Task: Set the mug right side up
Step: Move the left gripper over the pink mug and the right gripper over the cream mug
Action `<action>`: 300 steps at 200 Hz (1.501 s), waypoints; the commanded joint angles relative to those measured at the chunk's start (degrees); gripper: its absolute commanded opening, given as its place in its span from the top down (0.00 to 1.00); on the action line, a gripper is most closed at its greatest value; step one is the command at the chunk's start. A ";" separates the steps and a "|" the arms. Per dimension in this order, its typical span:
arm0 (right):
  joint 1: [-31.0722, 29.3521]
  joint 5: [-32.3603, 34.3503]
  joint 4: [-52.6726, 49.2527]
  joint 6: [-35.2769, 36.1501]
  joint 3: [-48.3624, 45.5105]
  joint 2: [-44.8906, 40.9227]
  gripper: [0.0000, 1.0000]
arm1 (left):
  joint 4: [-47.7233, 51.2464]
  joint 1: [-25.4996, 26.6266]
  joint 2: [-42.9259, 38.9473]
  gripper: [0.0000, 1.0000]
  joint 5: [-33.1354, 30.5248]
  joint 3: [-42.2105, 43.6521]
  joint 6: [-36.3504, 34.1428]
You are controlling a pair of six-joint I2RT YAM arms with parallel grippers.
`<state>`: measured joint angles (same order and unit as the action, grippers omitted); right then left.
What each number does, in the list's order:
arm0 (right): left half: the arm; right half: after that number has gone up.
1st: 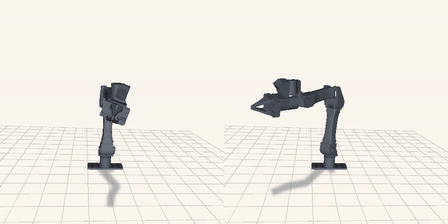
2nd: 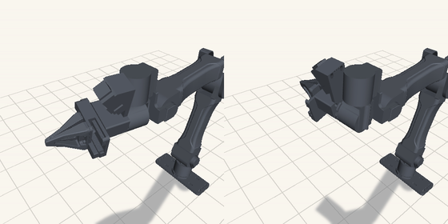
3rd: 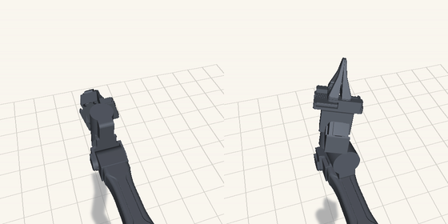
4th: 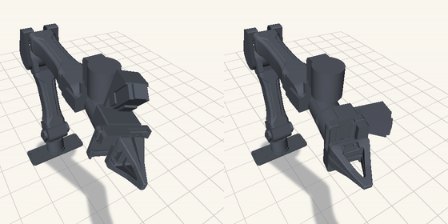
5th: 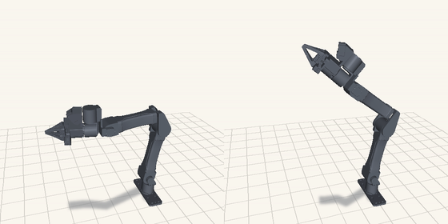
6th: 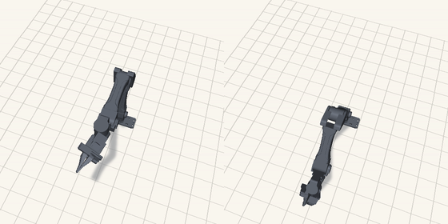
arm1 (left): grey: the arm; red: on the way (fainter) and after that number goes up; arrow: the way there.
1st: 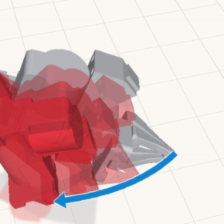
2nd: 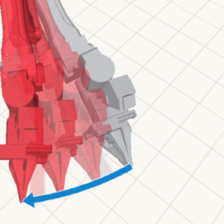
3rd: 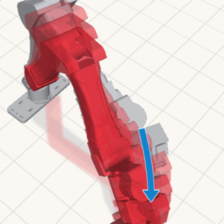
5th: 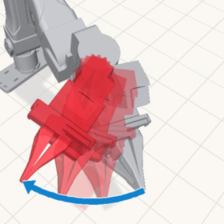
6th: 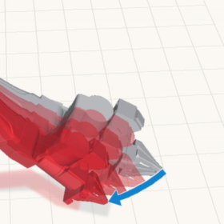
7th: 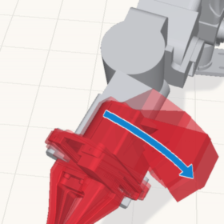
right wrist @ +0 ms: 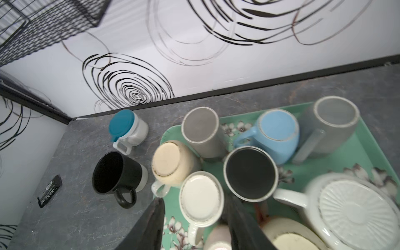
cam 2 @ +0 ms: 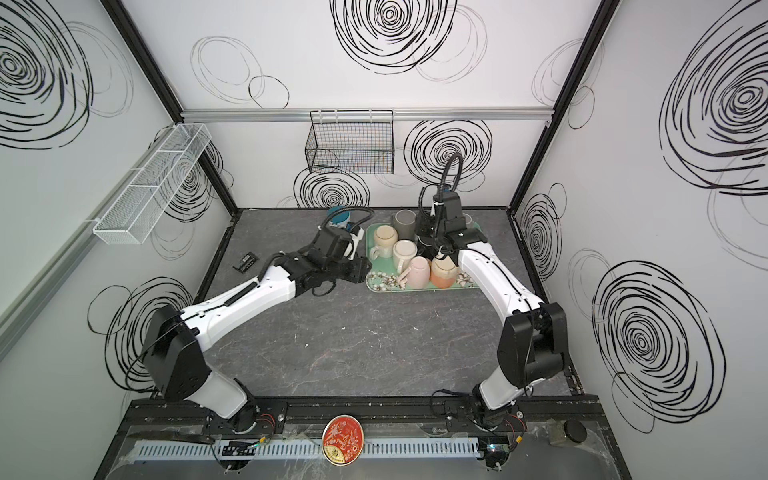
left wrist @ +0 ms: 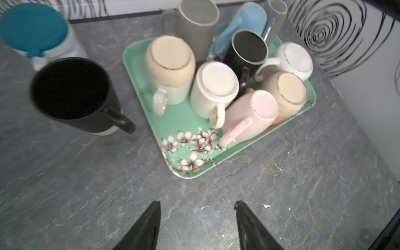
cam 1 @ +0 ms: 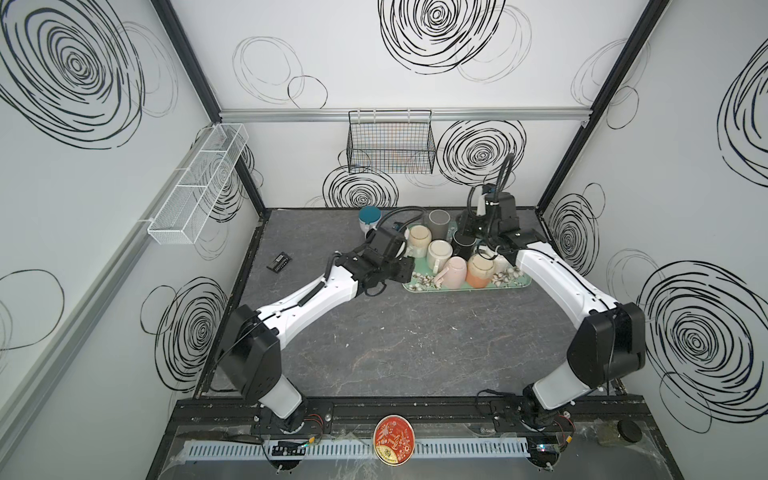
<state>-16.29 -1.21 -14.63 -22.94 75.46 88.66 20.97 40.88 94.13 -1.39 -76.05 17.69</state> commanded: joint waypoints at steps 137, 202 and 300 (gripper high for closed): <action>13.13 -17.31 -5.83 -8.23 -22.96 -18.09 0.48 | -27.45 3.24 16.44 0.47 9.25 0.38 -9.71; 13.08 -18.47 -6.59 -8.88 -23.42 -17.83 0.48 | -18.12 1.59 23.27 0.47 13.11 -9.09 -14.58; 13.13 -19.02 -8.37 -7.77 -20.66 -16.20 0.48 | -19.23 1.29 28.32 0.60 17.52 -11.94 -11.84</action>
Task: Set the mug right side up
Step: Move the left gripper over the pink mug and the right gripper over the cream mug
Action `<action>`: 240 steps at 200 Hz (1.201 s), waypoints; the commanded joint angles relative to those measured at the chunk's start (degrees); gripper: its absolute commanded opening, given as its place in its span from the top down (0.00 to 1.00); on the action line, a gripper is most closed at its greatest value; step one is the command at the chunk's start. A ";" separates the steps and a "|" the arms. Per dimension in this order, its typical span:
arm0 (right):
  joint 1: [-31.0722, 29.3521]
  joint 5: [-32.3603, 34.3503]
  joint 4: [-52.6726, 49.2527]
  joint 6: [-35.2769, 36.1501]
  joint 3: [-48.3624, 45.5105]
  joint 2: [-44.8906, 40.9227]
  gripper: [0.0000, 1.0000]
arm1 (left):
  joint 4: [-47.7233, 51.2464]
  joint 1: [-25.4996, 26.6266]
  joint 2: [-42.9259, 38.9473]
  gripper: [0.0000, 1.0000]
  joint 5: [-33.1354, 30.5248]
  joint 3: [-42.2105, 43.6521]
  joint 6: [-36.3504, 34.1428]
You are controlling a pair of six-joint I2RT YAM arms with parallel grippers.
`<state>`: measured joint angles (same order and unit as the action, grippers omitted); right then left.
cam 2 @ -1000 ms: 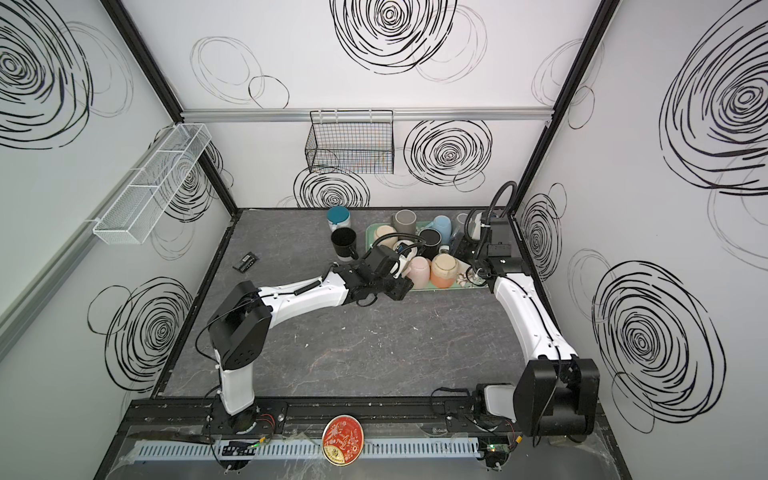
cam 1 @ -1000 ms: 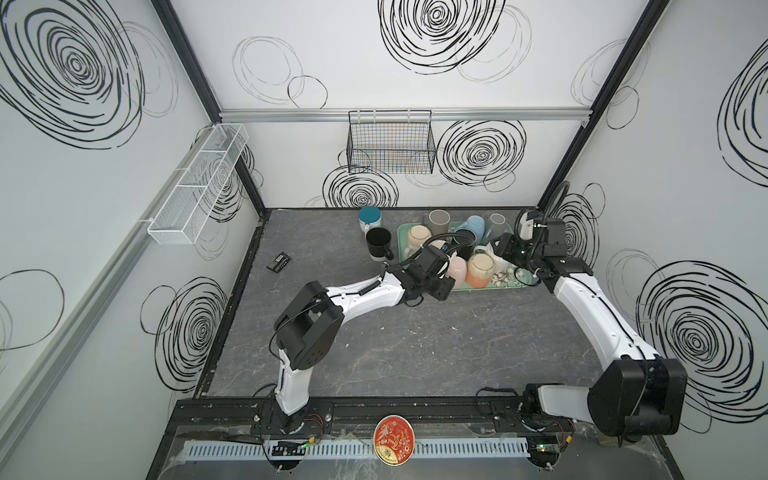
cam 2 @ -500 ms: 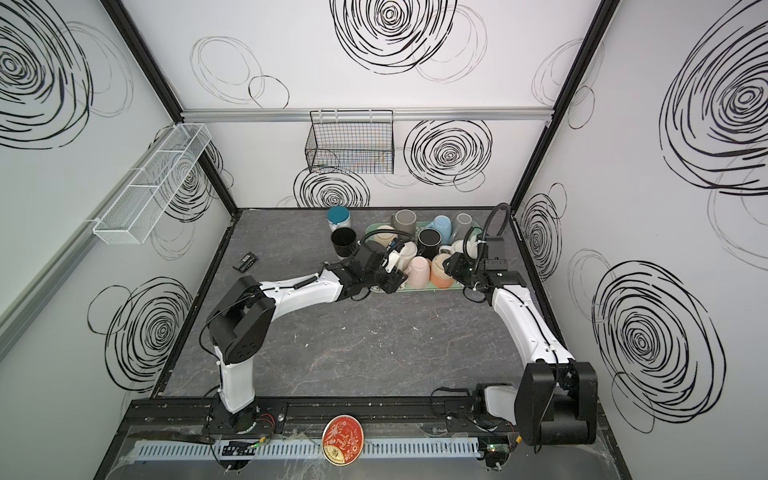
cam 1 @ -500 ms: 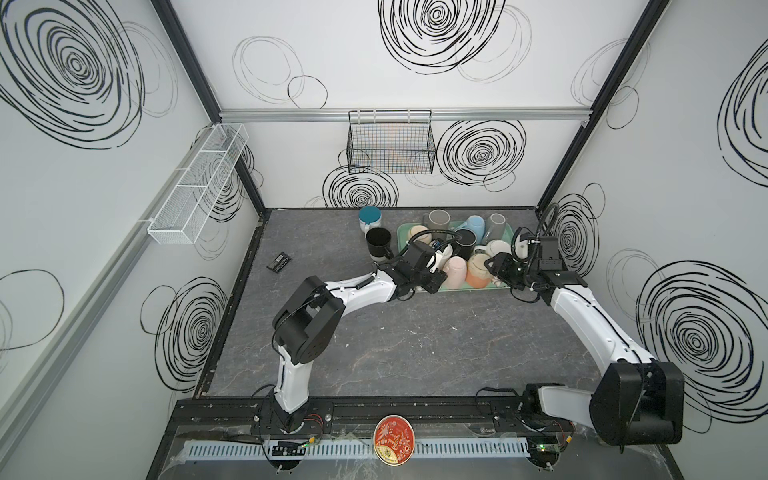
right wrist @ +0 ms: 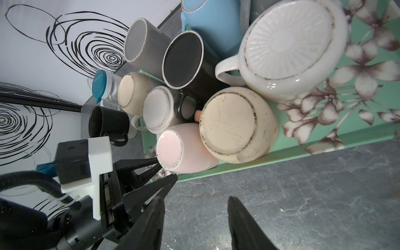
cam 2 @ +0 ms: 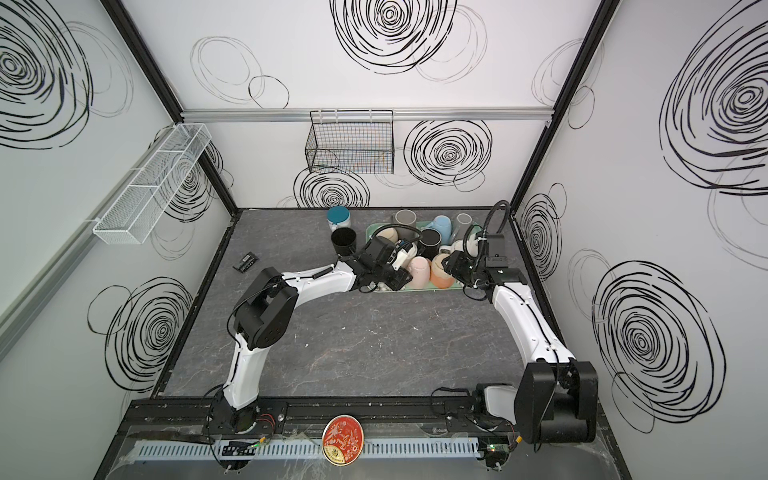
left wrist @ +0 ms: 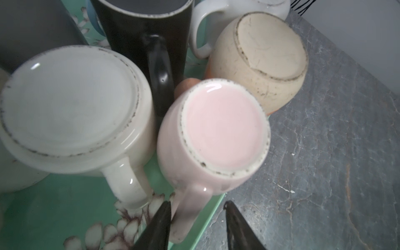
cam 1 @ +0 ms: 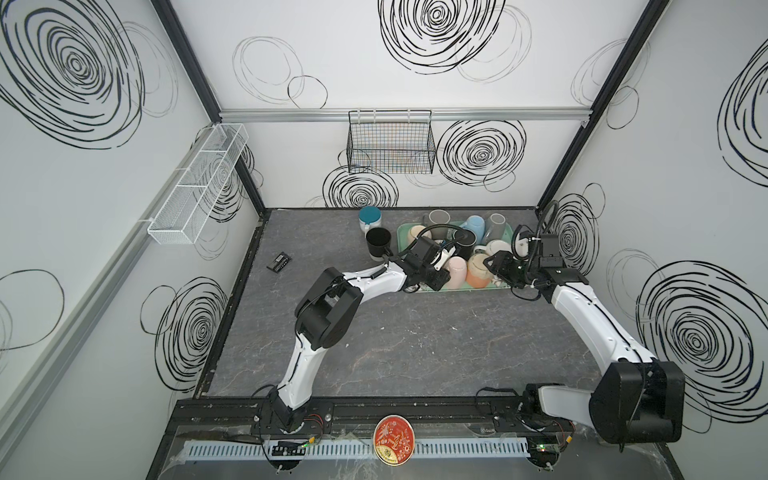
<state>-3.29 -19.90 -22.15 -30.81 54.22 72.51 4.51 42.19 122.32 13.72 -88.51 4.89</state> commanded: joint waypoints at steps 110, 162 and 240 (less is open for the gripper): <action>0.08 -0.37 -1.77 1.17 1.07 0.61 0.48 | -1.86 0.24 2.67 0.60 -0.06 -1.59 2.41; 0.12 -0.14 -1.99 1.19 1.25 0.26 0.48 | 0.14 0.38 2.97 0.71 -2.38 -2.63 1.61; 0.13 -2.44 0.85 1.23 0.23 -0.35 0.48 | -1.65 1.96 -2.57 0.95 -7.02 2.87 0.70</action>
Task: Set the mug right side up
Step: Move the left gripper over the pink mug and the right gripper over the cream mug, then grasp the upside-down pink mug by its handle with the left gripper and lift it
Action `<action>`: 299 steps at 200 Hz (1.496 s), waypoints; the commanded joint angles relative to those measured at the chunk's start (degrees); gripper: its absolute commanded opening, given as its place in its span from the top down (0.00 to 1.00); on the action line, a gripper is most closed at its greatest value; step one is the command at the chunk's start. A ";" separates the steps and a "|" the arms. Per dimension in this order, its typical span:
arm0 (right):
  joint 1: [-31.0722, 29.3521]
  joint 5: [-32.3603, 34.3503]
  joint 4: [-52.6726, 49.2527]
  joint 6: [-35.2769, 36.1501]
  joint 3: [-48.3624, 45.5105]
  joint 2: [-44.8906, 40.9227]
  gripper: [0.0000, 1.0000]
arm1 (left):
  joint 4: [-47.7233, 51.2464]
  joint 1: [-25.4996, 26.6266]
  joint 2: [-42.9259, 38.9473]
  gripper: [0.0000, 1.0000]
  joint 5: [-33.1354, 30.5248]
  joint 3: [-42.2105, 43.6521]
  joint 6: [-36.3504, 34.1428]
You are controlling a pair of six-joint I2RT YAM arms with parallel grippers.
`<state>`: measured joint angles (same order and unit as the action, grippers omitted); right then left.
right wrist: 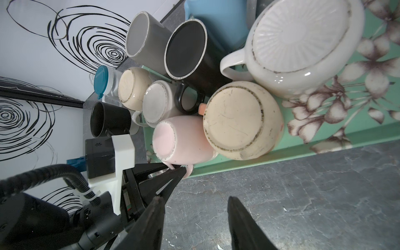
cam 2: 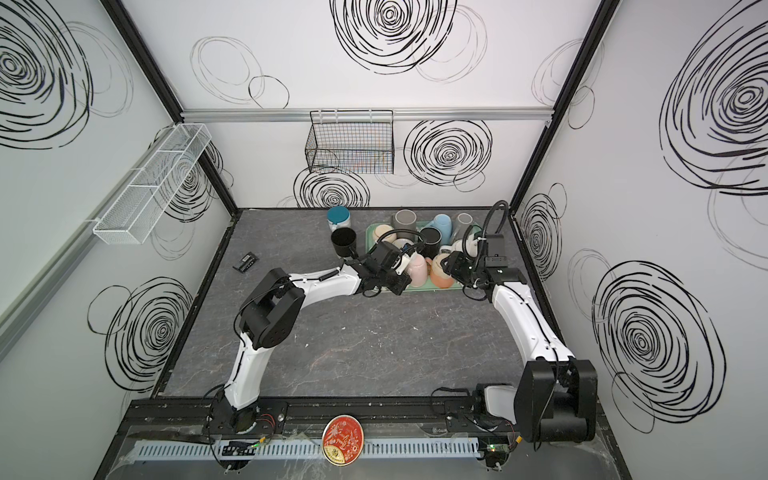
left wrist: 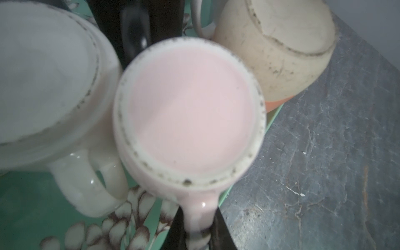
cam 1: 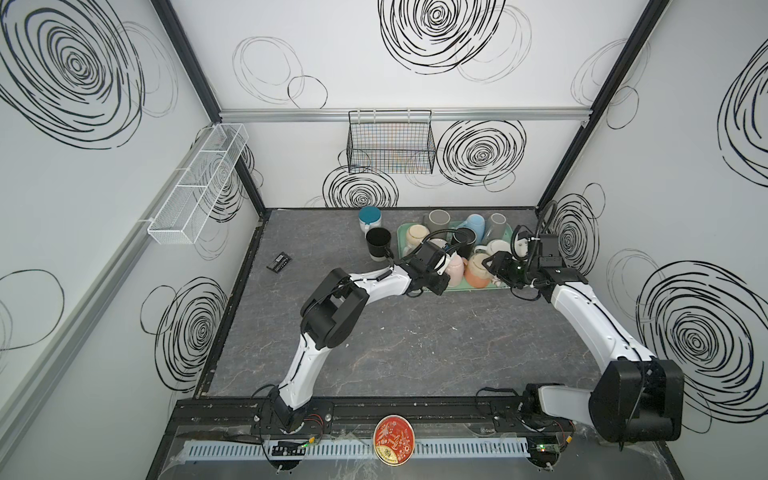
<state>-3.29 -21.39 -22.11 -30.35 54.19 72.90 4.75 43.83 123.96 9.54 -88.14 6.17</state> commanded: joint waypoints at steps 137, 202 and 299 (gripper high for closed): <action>3.96 -8.09 16.45 -10.74 -1.73 -4.02 0.51 | -8.36 2.09 -18.60 1.00 -7.00 8.86 1.91; 4.34 -13.51 23.36 -15.39 2.10 -3.17 0.53 | -13.85 -0.77 -24.64 1.00 -6.95 5.84 6.39; -2.45 -22.91 52.28 -32.02 0.88 1.62 0.56 | -31.59 -8.48 -34.09 1.00 -2.25 10.67 24.87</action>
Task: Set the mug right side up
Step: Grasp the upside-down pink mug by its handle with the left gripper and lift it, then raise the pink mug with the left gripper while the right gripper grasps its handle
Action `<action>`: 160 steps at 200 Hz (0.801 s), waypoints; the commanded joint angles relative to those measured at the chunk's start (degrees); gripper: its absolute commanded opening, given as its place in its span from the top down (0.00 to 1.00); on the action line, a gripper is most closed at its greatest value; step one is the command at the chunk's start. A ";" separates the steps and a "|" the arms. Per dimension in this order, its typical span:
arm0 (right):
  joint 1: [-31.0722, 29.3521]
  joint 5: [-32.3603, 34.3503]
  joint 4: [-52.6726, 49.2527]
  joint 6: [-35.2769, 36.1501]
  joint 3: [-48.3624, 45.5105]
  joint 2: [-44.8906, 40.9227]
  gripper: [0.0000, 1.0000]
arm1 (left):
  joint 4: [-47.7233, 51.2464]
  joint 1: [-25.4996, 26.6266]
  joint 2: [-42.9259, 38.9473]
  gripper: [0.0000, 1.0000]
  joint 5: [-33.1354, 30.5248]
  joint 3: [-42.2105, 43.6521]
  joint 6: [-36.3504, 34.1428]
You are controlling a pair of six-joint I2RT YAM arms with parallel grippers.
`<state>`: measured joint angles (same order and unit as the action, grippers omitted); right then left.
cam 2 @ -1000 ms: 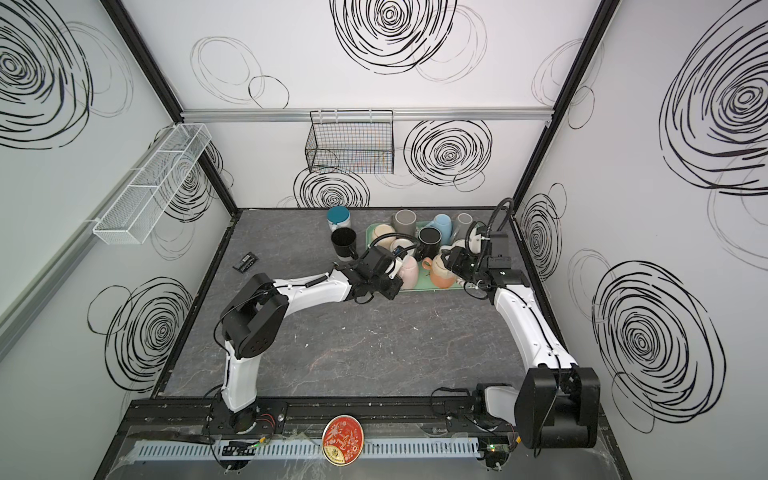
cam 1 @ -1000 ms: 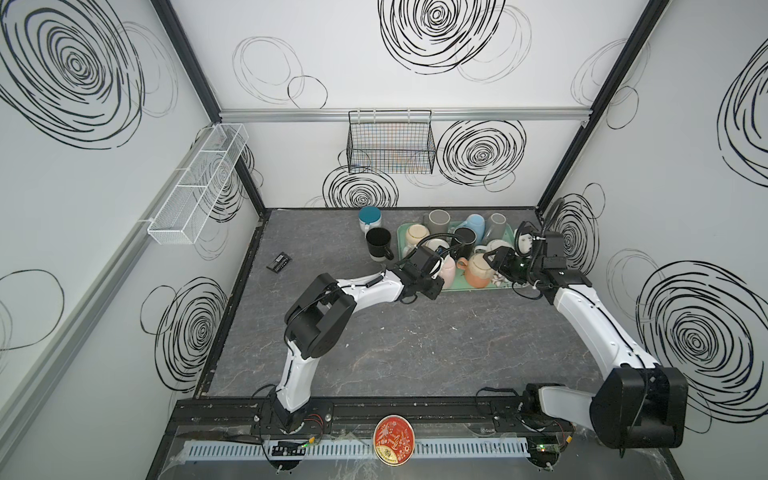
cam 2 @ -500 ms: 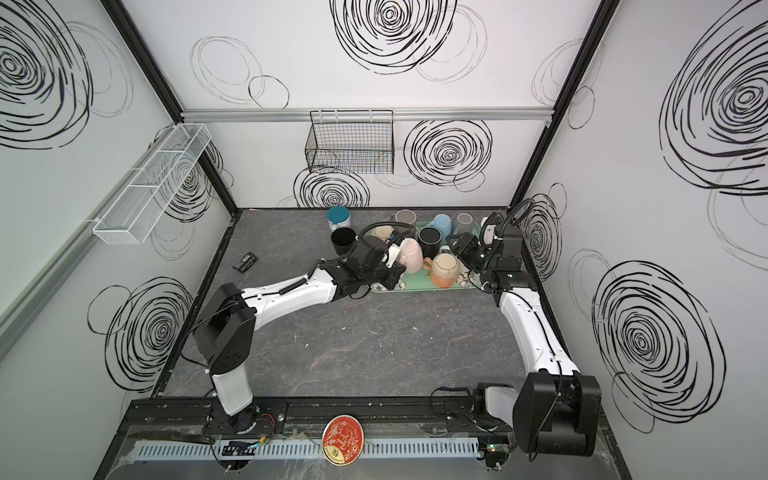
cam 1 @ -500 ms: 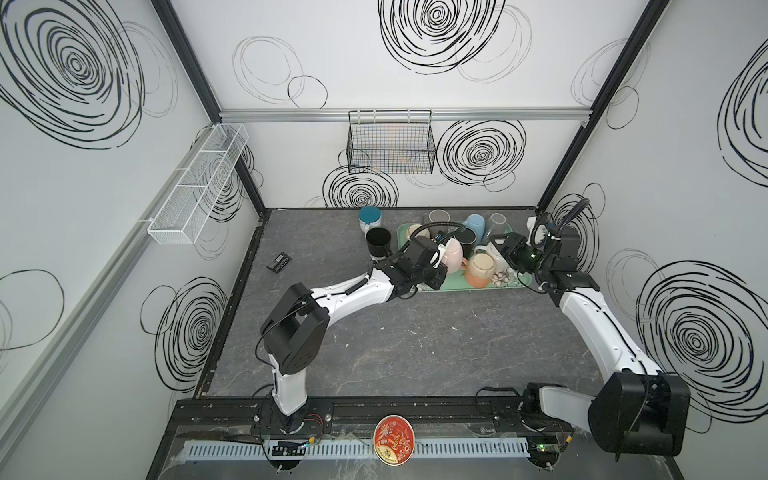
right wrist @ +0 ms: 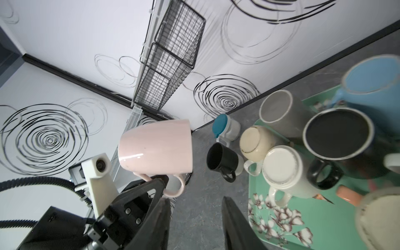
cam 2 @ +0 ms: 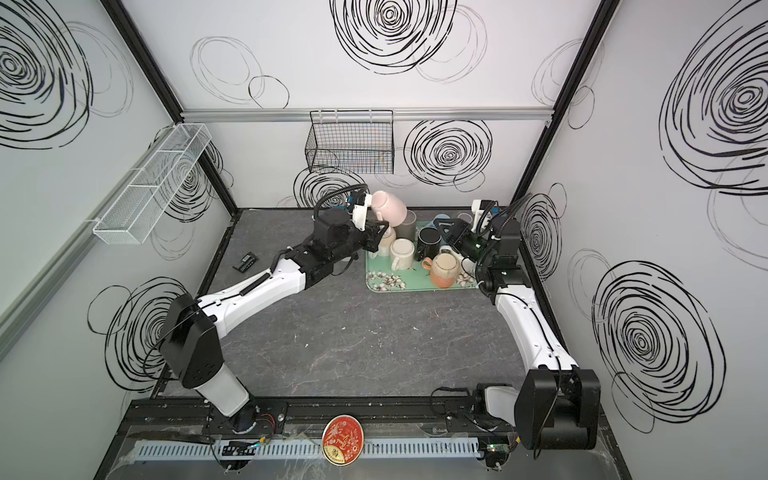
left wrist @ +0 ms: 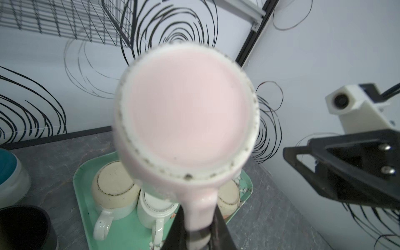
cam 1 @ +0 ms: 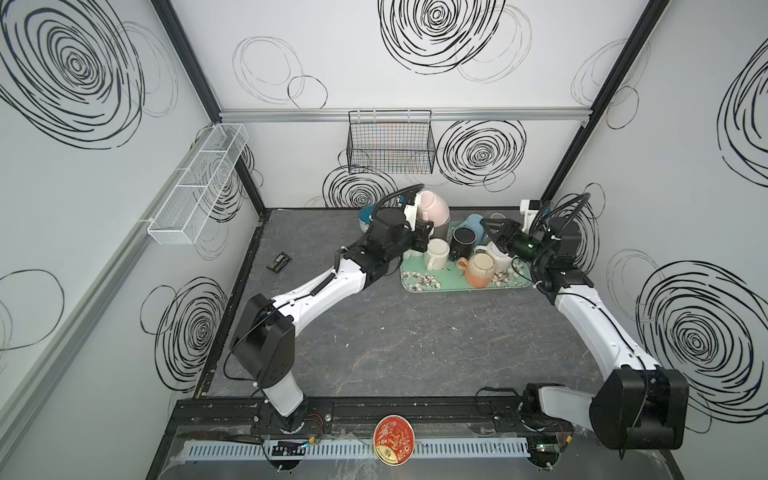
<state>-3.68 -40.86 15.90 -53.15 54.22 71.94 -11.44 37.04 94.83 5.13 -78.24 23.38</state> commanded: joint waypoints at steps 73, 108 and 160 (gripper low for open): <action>-10.66 -7.28 27.03 -20.09 9.32 12.71 0.51 | -26.37 -5.03 -7.51 1.00 7.26 2.71 18.79; -11.77 -7.80 34.26 -25.59 10.14 15.18 0.49 | -29.69 -5.39 -7.12 1.00 8.48 2.64 22.02; -13.59 -9.06 34.82 -25.93 13.98 17.89 0.50 | -34.79 -5.70 -4.85 1.00 10.78 2.39 28.95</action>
<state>-16.14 -48.36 45.89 -77.03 64.79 88.62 -34.96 32.05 90.35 13.76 -74.65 47.88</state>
